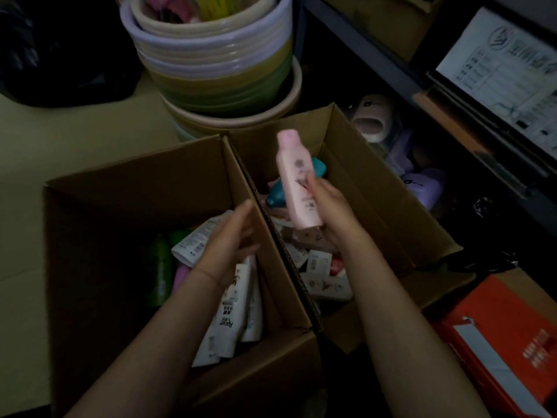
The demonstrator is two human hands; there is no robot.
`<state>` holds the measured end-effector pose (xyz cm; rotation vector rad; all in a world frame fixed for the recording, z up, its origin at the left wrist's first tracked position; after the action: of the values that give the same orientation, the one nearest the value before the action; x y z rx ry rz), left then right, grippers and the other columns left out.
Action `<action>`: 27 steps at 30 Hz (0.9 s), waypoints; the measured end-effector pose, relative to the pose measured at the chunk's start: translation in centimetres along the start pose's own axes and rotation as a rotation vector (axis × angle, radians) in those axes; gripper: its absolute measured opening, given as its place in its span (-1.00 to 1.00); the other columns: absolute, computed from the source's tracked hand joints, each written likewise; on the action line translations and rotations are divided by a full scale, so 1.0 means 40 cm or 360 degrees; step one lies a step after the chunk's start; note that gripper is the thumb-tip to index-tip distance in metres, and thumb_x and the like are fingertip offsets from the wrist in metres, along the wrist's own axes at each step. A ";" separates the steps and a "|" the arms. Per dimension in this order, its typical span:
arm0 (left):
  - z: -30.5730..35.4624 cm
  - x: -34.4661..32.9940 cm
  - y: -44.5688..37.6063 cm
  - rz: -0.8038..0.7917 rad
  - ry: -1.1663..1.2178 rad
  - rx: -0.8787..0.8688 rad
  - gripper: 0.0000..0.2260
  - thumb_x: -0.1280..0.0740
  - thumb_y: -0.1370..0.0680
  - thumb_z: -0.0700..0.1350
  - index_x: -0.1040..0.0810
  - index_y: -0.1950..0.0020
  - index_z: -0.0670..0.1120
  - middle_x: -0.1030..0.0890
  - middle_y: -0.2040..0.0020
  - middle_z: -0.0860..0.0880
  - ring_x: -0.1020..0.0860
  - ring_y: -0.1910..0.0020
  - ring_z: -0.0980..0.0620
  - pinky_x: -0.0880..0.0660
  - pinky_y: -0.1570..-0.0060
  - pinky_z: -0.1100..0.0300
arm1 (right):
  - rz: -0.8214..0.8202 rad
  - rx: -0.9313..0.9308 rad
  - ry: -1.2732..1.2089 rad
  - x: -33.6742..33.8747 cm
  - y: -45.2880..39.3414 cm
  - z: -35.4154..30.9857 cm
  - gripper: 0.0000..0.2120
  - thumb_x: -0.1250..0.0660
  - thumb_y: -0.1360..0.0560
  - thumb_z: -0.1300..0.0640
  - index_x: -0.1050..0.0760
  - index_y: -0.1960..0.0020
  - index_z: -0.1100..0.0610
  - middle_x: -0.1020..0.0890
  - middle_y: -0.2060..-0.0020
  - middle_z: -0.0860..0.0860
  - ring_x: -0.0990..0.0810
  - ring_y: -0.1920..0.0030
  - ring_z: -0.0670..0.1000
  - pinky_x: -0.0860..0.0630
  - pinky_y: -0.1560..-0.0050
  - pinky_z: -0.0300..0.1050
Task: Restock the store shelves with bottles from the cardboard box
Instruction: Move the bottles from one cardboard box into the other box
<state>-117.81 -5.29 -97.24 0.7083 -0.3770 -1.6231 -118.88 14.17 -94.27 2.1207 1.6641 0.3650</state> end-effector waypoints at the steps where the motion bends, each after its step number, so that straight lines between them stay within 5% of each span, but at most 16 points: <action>1: 0.030 0.014 0.003 0.0055 0.0098 -0.0054 -0.43 -0.33 -0.49 0.30 -0.48 -0.38 0.00 -0.60 -0.26 -0.06 -0.57 -0.23 -0.02 -0.58 -0.01 0.02 | -0.0079 0.0020 -0.0016 -0.036 0.011 -0.030 -0.60 -0.21 -0.57 -0.25 -0.62 -0.12 0.02 -0.72 0.03 0.08 -0.69 0.01 0.12 -0.61 -0.08 0.11; 4: 0.098 0.037 0.006 0.0008 0.0437 -0.0167 -0.26 -0.40 -0.40 0.33 -0.46 -0.42 -0.09 -0.61 -0.21 -0.14 -0.60 -0.16 -0.11 -0.55 -0.15 -0.07 | -0.0235 0.0134 0.0179 -0.108 0.040 -0.096 -0.37 -0.02 -0.62 -0.27 -0.67 0.09 0.18 -0.65 0.35 0.11 -0.59 0.40 0.03 -0.48 0.36 -0.13; 6: 0.088 0.096 0.006 0.0132 0.0483 -0.0123 -0.21 -0.56 -0.29 0.24 -0.48 -0.40 -0.12 -0.64 -0.09 -0.15 -0.64 -0.04 -0.12 -0.60 -0.08 -0.09 | -0.0179 0.0184 0.0219 -0.098 0.033 -0.106 -0.38 -0.04 -0.65 -0.20 -0.66 0.10 0.24 -0.60 0.40 0.14 -0.51 0.47 0.03 -0.38 0.44 -0.17; 9: 0.031 0.222 0.012 0.0559 0.0000 -0.0074 -0.49 -0.53 -0.43 0.03 -0.49 -0.30 -0.12 -0.65 -0.09 -0.17 -0.68 0.08 -0.08 -0.64 0.13 0.01 | 0.0036 0.0062 0.0180 -0.038 -0.008 -0.060 -0.55 -0.09 -0.68 -0.05 -0.62 0.05 0.23 -0.57 0.36 0.13 -0.48 0.45 0.02 -0.36 0.45 -0.20; 11: -0.004 0.253 0.006 0.0620 -0.0336 -0.0023 -0.49 -0.50 -0.42 0.03 -0.48 -0.30 -0.12 -0.60 -0.22 -0.19 -0.63 -0.07 -0.13 -0.60 -0.09 -0.07 | 0.0164 -0.0066 0.0199 0.002 -0.041 -0.001 -0.66 -0.11 -0.67 0.04 -0.58 0.00 0.21 -0.58 0.31 0.11 -0.50 0.40 0.00 -0.39 0.40 -0.20; 15: -0.013 0.154 -0.001 0.0375 -0.0372 -0.0010 -0.36 -0.41 -0.52 0.13 -0.32 -0.54 -0.03 -0.47 -0.33 -0.03 -0.48 -0.30 -0.11 -0.41 -0.37 -0.11 | 0.0379 -0.0350 0.0423 0.083 -0.119 0.135 -0.74 -0.16 -0.63 0.09 -0.55 -0.16 0.19 -0.63 0.13 0.08 -0.61 0.19 0.00 -0.57 0.10 -0.05; 18: -0.009 0.012 -0.003 0.0079 -0.0340 0.0003 -0.15 -0.47 -0.35 0.32 -0.26 -0.56 0.09 -0.45 -0.43 -0.05 -0.50 -0.33 -0.15 -0.45 -0.34 -0.14 | 0.0352 -0.0398 0.0782 0.109 -0.185 0.215 -0.68 -0.17 -0.61 0.04 -0.48 -0.26 0.20 -0.59 0.01 0.04 -0.57 0.08 0.02 -0.51 0.22 -0.12; 20: -0.021 -0.046 -0.006 0.0019 -0.0334 0.0037 -0.07 -0.51 -0.29 0.27 -0.20 -0.58 0.15 -0.45 -0.44 0.00 -0.50 -0.32 -0.08 -0.48 -0.30 -0.11 | 0.0243 -0.0409 0.1036 0.115 -0.219 0.262 -0.58 -0.23 -0.56 0.00 -0.44 -0.35 0.16 -0.57 -0.19 0.07 -0.57 -0.10 0.08 -0.57 0.00 -0.05; 22: -0.035 -0.066 -0.010 0.0034 -0.0306 0.0028 -0.22 -0.47 -0.43 0.12 -0.20 -0.58 0.14 -0.47 -0.43 -0.01 -0.52 -0.29 -0.06 -0.53 -0.20 -0.02 | 0.0174 -0.0476 0.1213 0.137 -0.234 0.315 -0.44 -0.32 -0.50 -0.04 -0.40 -0.43 0.17 -0.53 -0.30 0.15 -0.53 -0.24 0.17 -0.50 -0.24 0.03; 25: -0.032 -0.058 -0.010 0.0056 -0.0246 -0.0082 -0.44 -0.37 -0.55 -0.05 -0.31 -0.54 0.12 -0.56 -0.32 -0.01 -0.58 -0.20 -0.02 -0.57 0.00 0.10 | 0.0174 -0.0482 0.1430 0.172 -0.227 0.361 -0.21 -0.41 -0.41 -0.14 -0.25 -0.52 0.15 -0.43 -0.40 0.18 -0.46 -0.34 0.21 -0.43 -0.33 0.07; 27: -0.026 -0.056 -0.006 0.0026 -0.0226 -0.0144 -0.52 -0.35 -0.57 -0.11 -0.39 -0.49 0.10 -0.62 -0.24 -0.02 -0.62 -0.15 -0.02 -0.61 -0.04 0.04 | 0.0144 -0.0421 0.1673 0.182 -0.224 0.387 -0.21 -0.43 -0.38 -0.14 -0.27 -0.49 0.14 -0.43 -0.38 0.18 -0.45 -0.34 0.22 -0.43 -0.33 0.11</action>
<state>-117.21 -2.93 -97.64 0.5223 -0.4079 -1.6689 -117.78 20.46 -112.51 1.8773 1.8162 1.8508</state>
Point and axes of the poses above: each hand's wrist, its own y-axis away from the middle knuckle, its own x-axis out of the back of the hand, z = x × y, the point moved 10 cm from there along -y, towards the middle knuckle
